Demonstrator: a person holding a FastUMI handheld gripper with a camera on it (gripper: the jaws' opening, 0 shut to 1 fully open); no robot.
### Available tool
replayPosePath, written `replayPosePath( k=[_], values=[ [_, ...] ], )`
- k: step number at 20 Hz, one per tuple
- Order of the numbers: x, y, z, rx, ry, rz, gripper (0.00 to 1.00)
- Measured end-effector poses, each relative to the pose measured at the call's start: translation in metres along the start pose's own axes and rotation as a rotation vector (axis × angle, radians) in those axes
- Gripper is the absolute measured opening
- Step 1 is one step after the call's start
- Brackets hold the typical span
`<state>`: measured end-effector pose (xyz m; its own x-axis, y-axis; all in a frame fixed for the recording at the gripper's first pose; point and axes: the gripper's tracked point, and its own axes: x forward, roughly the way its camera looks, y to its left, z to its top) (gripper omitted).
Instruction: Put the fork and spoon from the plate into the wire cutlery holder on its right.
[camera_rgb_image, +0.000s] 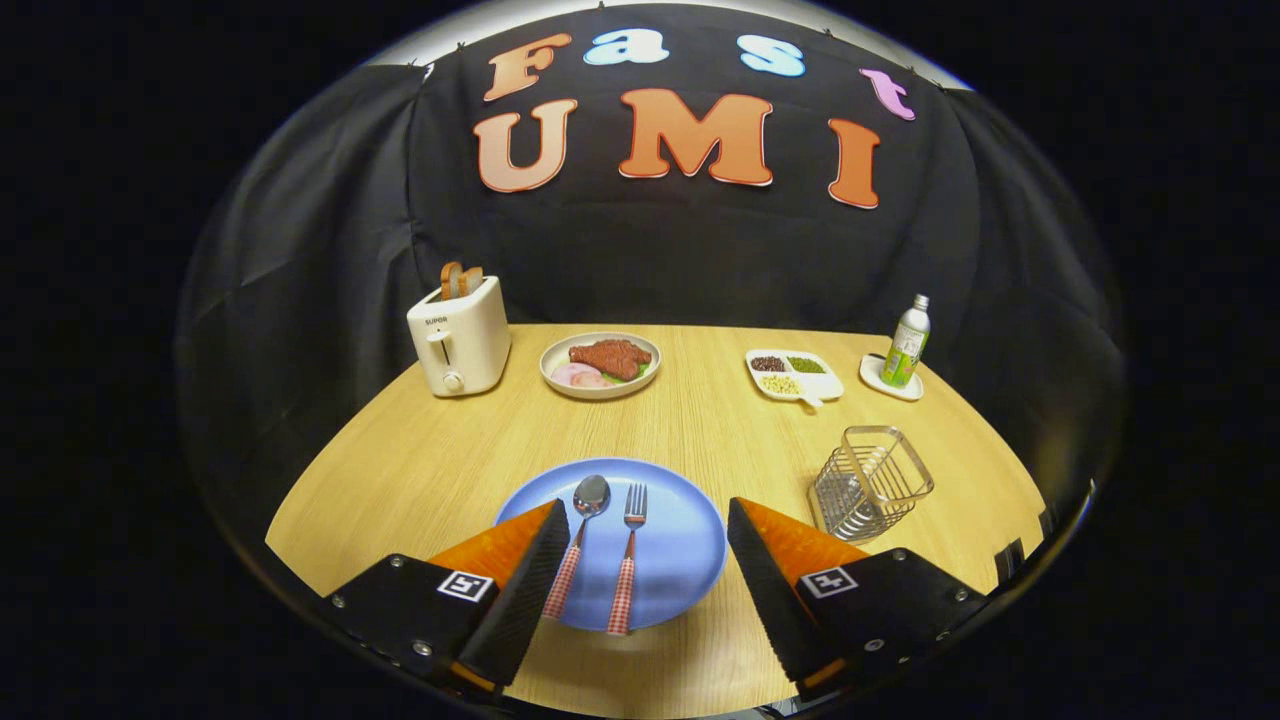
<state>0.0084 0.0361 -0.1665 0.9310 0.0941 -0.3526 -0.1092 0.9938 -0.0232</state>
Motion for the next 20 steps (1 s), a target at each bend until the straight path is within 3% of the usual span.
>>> replayPosePath(
  k=[10, 15, 20],
  values=[
    [0.031, 0.010, -0.055, -0.039, 0.158, 0.020, 0.73],
    [0.041, 0.011, -0.069, -0.044, 0.206, 0.023, 0.54],
    [0.047, 0.015, -0.084, -0.044, 0.259, 0.033, 0.42]
  ],
)
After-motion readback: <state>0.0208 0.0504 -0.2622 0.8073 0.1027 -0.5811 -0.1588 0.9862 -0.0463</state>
